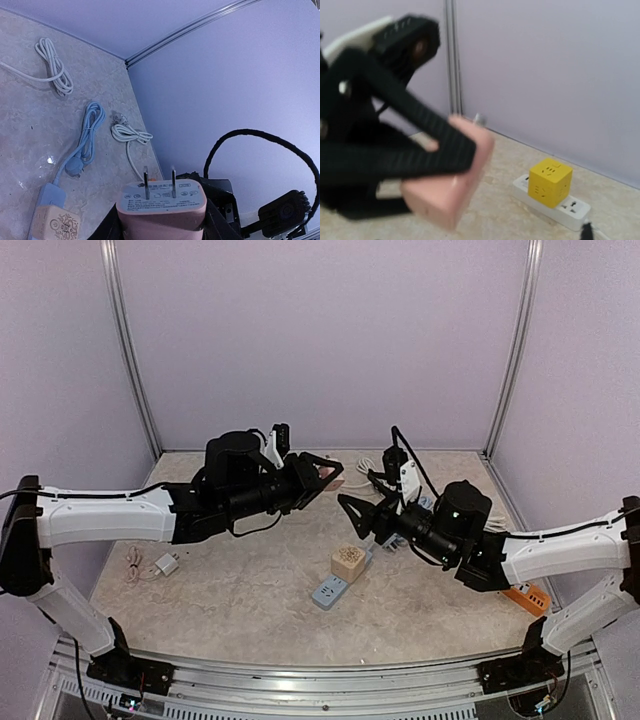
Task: Insert the plug
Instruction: Pass from the left arm to the right
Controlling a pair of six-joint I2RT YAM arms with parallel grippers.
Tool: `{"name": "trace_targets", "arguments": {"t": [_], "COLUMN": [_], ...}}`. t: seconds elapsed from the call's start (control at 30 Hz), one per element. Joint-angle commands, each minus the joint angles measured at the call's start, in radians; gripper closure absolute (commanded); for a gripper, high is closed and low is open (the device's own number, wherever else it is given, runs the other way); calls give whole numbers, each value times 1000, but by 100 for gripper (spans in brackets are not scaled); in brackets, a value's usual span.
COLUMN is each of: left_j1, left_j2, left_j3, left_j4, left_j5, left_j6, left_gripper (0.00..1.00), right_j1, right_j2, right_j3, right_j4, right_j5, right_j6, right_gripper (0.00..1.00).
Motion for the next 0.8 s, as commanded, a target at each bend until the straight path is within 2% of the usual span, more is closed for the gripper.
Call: {"name": "trace_targets", "arguments": {"t": [0.0, 0.33, 0.53, 0.77], "left_j1": [-13, -50, -55, -61], "left_j2": [24, 77, 85, 93], "left_j3": [-51, -65, -72, -87], "left_j4": [192, 320, 356, 381], "left_j5": [-6, -12, -17, -28], "left_j6": [-37, -48, -52, -66], "left_gripper": [67, 68, 68, 68], "right_j1": [21, 47, 60, 63], "right_j2": [34, 108, 119, 134], "right_j3": [-7, 16, -7, -23], "right_j4": [84, 153, 248, 320], "right_j5": [59, 84, 152, 155], "right_j6": [-14, -49, -62, -65], "right_gripper": [20, 22, 29, 33]}}
